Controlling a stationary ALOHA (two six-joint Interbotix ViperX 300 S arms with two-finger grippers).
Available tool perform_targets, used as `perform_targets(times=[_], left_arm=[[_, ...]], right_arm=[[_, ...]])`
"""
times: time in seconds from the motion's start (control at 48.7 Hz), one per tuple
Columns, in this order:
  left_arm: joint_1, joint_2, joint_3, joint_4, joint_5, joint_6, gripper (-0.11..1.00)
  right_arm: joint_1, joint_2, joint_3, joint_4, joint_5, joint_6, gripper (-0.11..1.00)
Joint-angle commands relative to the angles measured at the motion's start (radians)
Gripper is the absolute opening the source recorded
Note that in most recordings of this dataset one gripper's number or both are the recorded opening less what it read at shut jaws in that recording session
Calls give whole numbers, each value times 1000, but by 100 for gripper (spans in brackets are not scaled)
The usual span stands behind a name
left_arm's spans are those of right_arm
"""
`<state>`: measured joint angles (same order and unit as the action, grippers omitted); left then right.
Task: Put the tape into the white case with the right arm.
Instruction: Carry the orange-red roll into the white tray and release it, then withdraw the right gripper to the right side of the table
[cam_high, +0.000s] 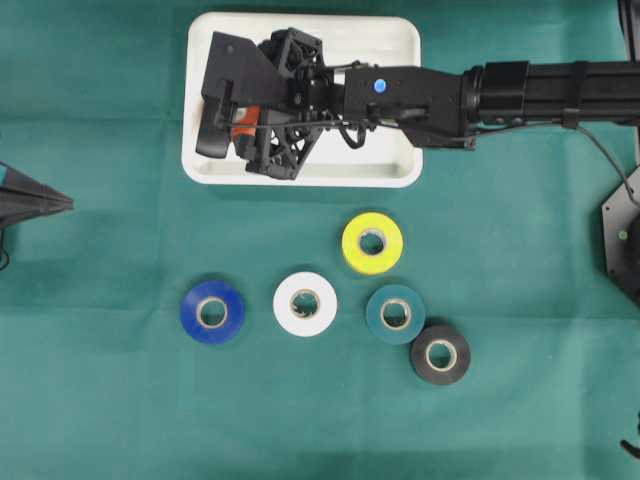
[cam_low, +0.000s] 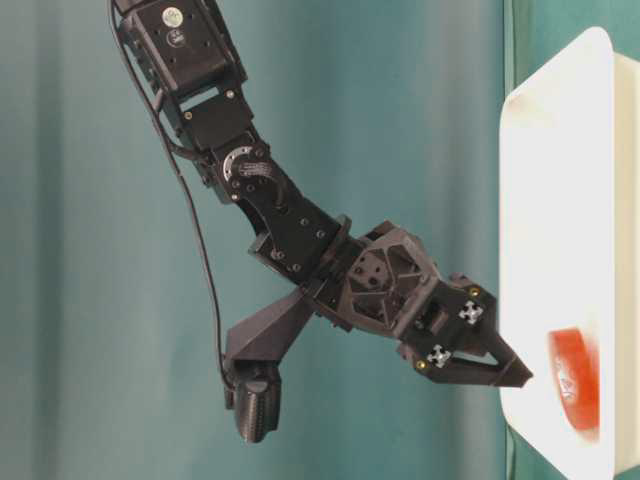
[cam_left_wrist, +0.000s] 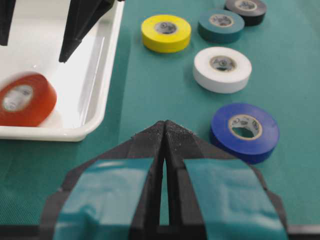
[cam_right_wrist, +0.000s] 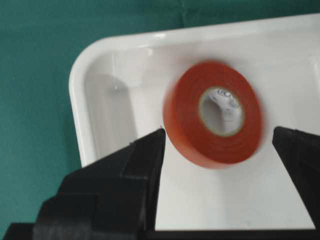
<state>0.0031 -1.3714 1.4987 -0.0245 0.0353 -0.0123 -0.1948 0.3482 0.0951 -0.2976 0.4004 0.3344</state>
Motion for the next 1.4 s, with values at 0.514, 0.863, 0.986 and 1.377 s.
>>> perform_targets(times=[0.514,0.863,0.986,1.377], left_arm=[[2,8,-11,0,-9,0,0],[3,8,-11,0,-9,0,0],[3,8,-11,0,-9,2,0],[5,8,-12,0,-11,2,0]], right_arm=[[-2,-152,141,-2,46,2,57],[3,-380,439,-2,-57,5,56],[3,-469,543,-3,-114,3,56],[2,-747,881,-2,-364,3,56]])
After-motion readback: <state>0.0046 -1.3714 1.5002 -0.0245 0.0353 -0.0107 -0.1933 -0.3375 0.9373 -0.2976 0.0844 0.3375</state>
